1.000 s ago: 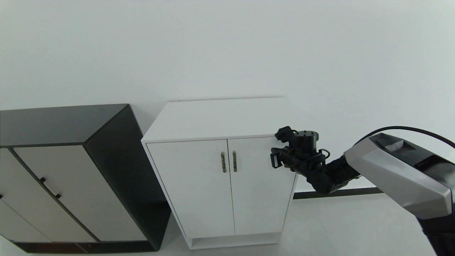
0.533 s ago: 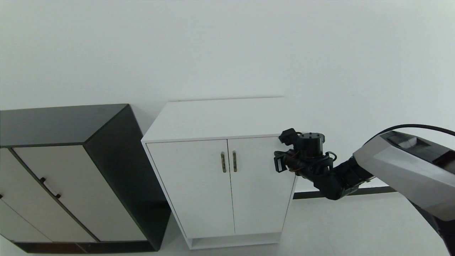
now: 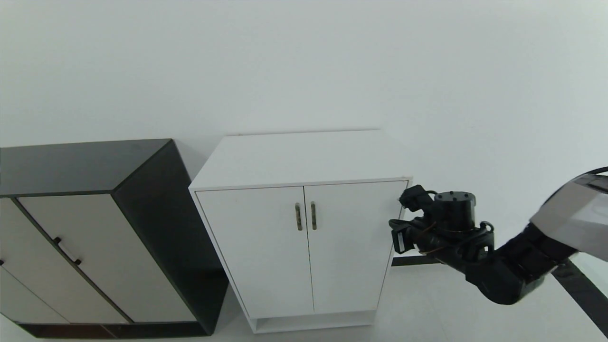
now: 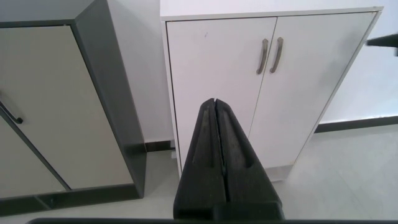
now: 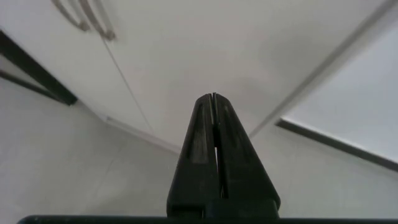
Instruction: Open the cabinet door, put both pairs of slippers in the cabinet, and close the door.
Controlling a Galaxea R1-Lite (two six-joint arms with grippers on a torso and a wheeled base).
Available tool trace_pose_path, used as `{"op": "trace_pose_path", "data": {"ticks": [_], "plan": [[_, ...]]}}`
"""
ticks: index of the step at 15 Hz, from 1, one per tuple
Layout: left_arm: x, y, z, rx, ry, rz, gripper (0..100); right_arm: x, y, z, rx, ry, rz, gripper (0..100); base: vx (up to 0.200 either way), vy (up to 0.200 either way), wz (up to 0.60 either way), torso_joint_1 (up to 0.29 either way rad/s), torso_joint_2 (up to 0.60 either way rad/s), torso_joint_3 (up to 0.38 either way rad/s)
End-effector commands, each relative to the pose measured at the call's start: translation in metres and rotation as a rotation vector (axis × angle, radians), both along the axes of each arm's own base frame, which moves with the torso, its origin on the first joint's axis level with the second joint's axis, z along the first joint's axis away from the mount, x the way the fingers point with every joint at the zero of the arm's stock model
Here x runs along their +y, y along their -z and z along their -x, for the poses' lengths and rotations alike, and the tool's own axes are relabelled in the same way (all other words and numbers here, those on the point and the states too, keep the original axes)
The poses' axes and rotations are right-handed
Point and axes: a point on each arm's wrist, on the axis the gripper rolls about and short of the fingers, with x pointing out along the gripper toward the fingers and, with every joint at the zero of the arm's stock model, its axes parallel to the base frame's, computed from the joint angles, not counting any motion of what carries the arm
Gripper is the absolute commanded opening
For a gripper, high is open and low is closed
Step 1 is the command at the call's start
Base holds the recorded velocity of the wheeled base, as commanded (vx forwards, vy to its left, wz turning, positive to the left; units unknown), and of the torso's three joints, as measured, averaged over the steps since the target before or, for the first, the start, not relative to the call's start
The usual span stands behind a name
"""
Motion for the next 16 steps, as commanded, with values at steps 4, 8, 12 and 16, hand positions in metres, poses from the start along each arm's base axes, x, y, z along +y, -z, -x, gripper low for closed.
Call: {"op": "trace_pose_path", "data": {"ticks": [4,8,12,16], "plan": [[0.0,0.0,0.0,0.0,0.0,0.001,0,-0.074,-0.024,0.093,0.044,0.104,0.025,0,0.0,0.0,0.0,0.0,0.0,0.0],[0.0,0.0,0.0,0.0,0.0,0.001,0,-0.114,-0.021,0.166,0.065,0.177,0.035,0,0.0,0.0,0.0,0.0,0.0,0.0],[0.0,0.0,0.0,0.0,0.0,0.001,0,-0.13,-0.02,0.214,0.078,0.19,0.031,0,0.0,0.0,0.0,0.0,0.0,0.0],[0.0,0.0,0.0,0.0,0.0,-0.001,0,-0.14,-0.015,0.255,0.148,0.168,0.046,0,0.0,0.0,0.0,0.0,0.0,0.0]]}}
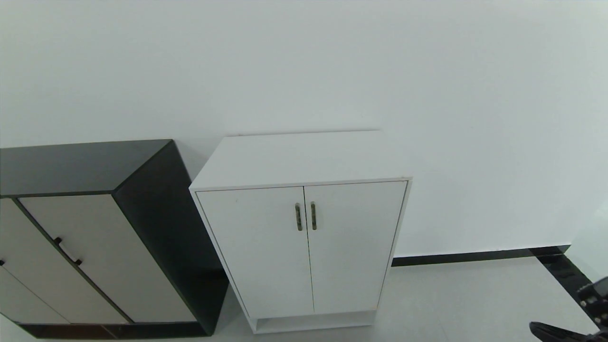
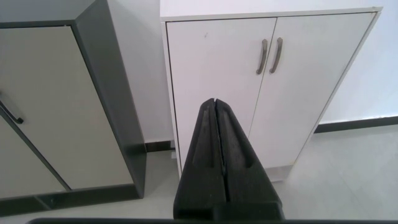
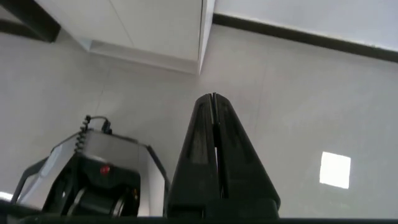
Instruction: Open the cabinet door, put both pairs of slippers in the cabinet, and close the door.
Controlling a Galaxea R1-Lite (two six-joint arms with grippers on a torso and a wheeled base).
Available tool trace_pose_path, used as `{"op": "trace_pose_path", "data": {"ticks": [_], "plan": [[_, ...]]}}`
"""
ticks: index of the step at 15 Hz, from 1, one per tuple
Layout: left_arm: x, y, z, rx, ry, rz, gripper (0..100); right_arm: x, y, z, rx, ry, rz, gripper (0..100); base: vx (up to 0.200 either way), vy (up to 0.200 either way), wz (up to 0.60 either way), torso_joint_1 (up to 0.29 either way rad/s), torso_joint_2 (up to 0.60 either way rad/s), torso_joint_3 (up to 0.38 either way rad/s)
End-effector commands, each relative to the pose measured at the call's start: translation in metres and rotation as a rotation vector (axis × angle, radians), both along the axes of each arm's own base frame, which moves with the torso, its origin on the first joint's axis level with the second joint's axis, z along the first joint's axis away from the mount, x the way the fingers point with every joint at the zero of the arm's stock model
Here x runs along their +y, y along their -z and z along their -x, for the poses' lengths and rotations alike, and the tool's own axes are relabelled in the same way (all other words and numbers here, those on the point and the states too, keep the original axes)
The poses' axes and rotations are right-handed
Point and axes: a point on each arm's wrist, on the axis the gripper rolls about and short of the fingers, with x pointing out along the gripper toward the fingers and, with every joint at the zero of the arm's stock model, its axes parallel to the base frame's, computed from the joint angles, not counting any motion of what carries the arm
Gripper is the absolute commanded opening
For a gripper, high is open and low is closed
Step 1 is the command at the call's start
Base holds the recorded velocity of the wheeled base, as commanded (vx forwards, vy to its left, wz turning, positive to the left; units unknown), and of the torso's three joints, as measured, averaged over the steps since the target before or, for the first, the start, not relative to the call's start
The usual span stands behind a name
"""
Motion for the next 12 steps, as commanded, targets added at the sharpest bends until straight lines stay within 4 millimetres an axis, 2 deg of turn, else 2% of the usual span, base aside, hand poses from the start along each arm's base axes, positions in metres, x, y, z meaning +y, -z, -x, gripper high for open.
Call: {"op": "trace_pose_path", "data": {"ticks": [1,5,10,12], "plan": [[0.0,0.0,0.0,0.0,0.0,-0.001,0,-0.009,0.0,0.035,-0.027,-0.018,-0.019,0,0.0,0.0,0.0,0.0,0.0,0.0],[0.0,0.0,0.0,0.0,0.0,-0.001,0,-0.014,0.012,0.061,0.059,-0.043,-0.014,0,0.0,0.0,0.0,0.0,0.0,0.0],[0.0,0.0,0.0,0.0,0.0,-0.001,0,-0.016,0.022,0.072,0.153,-0.079,-0.017,0,0.0,0.0,0.0,0.0,0.0,0.0],[0.0,0.0,0.0,0.0,0.0,-0.001,0,-0.017,0.019,0.075,0.089,-0.064,-0.053,0,0.0,0.0,0.0,0.0,0.0,0.0]]}}
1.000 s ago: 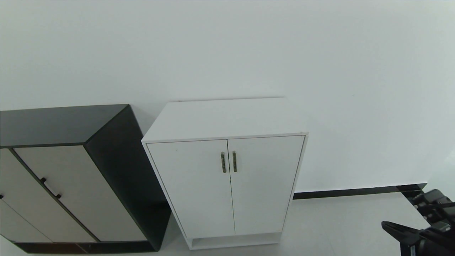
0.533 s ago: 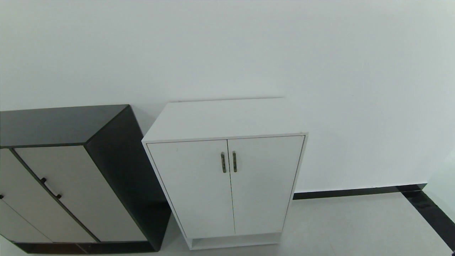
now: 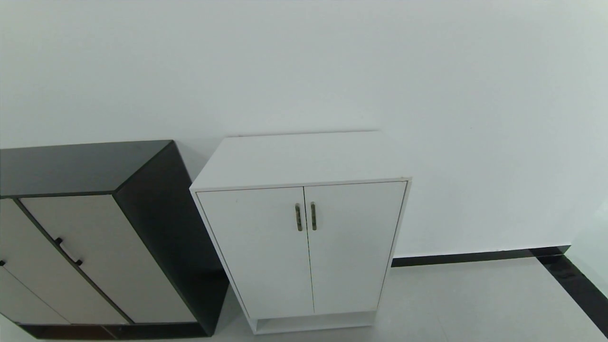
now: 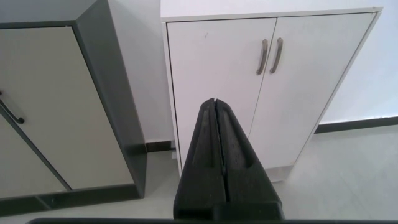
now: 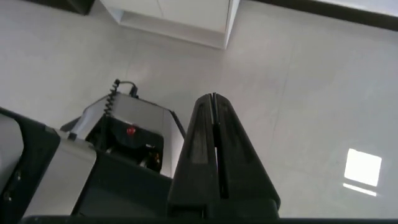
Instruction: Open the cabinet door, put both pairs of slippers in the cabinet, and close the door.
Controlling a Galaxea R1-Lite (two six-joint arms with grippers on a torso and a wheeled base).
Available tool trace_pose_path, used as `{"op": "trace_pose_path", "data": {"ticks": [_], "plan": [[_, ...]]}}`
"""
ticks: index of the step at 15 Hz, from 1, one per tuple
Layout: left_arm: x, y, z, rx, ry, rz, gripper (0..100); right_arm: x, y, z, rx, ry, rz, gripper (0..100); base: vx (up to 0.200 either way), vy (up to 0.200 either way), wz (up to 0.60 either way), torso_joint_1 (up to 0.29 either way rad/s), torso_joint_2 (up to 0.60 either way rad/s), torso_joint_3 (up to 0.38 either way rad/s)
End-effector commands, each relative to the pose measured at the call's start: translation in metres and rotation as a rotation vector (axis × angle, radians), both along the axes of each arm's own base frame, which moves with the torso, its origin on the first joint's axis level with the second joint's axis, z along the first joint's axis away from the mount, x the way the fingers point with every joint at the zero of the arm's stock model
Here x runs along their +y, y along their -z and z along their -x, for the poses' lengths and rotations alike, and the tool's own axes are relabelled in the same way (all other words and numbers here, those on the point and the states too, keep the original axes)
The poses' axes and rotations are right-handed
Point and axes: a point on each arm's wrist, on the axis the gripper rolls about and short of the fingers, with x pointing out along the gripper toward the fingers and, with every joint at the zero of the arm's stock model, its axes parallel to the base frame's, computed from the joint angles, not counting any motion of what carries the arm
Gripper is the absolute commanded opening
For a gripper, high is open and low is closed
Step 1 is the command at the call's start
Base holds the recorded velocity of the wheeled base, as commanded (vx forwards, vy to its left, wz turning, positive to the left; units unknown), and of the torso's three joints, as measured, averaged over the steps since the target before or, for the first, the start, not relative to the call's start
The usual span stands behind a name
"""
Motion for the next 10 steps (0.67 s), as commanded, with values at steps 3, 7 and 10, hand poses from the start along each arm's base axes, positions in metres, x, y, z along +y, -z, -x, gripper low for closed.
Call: {"op": "trace_pose_path", "data": {"ticks": [3,7,10], "plan": [[0.0,0.0,0.0,0.0,0.0,0.0,0,-0.006,-0.004,0.012,-0.185,0.154,-0.036,0,0.0,0.0,0.0,0.0,0.0,0.0],[0.0,0.0,0.0,0.0,0.0,0.001,0,-0.009,-0.006,0.025,-0.356,0.322,-0.055,0,0.0,0.0,0.0,0.0,0.0,0.0],[0.0,0.0,0.0,0.0,0.0,0.001,0,-0.008,-0.005,0.038,-0.518,0.349,-0.078,0,0.0,0.0,0.0,0.0,0.0,0.0]]}}
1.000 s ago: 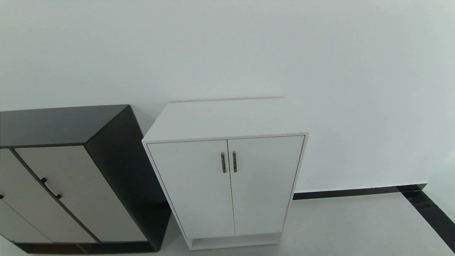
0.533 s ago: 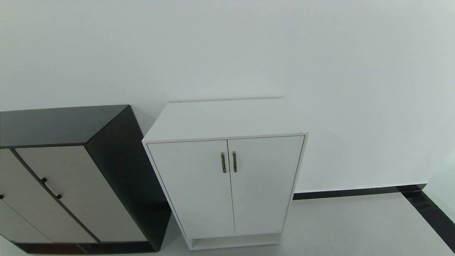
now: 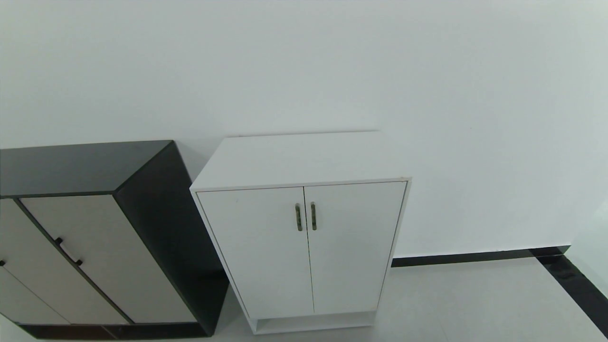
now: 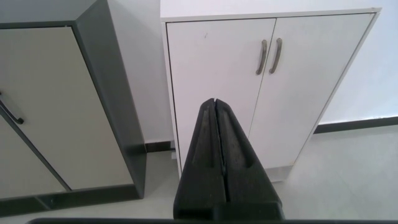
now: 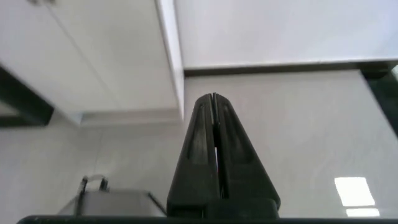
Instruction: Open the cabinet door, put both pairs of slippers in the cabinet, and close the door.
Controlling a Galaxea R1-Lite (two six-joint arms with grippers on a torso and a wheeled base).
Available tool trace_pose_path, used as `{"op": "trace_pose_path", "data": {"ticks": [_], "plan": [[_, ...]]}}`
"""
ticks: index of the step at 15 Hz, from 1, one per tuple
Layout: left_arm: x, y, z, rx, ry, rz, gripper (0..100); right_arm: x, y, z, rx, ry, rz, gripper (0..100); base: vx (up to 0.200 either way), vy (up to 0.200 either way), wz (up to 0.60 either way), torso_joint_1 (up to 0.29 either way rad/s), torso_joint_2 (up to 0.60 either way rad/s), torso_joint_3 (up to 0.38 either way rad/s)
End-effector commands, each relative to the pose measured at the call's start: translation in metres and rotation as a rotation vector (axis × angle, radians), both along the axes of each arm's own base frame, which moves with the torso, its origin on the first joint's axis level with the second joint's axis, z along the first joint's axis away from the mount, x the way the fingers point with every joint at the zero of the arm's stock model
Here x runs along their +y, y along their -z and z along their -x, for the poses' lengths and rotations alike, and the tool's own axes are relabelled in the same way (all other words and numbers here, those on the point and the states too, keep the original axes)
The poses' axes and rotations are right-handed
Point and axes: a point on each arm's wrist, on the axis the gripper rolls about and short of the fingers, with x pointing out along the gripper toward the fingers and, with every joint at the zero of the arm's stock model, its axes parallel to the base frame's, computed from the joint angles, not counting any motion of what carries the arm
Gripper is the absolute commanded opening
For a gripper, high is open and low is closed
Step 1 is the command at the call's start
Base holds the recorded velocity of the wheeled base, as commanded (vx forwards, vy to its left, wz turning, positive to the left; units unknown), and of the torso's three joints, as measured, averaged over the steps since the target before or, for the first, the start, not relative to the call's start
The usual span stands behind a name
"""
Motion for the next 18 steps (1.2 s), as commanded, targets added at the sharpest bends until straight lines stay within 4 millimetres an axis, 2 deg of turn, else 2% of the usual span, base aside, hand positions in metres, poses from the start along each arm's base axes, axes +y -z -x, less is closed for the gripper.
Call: {"op": "trace_pose_path", "data": {"ticks": [1,4,18], "plan": [[0.0,0.0,0.0,0.0,0.0,0.0,0,0.0004,0.0013,0.0127,-0.164,0.026,0.002,0,0.0,0.0,0.0,0.0,0.0,0.0],[0.0,0.0,0.0,0.0,0.0,0.0,0,0.0002,0.0031,0.0206,-0.268,0.007,0.001,0,0.0,0.0,0.0,0.0,0.0,0.0],[0.0,0.0,0.0,0.0,-0.001,-0.001,0,0.0002,0.0033,0.0207,-0.268,0.002,-0.003,0,0.0,0.0,0.0,0.0,0.0,0.0]]}}
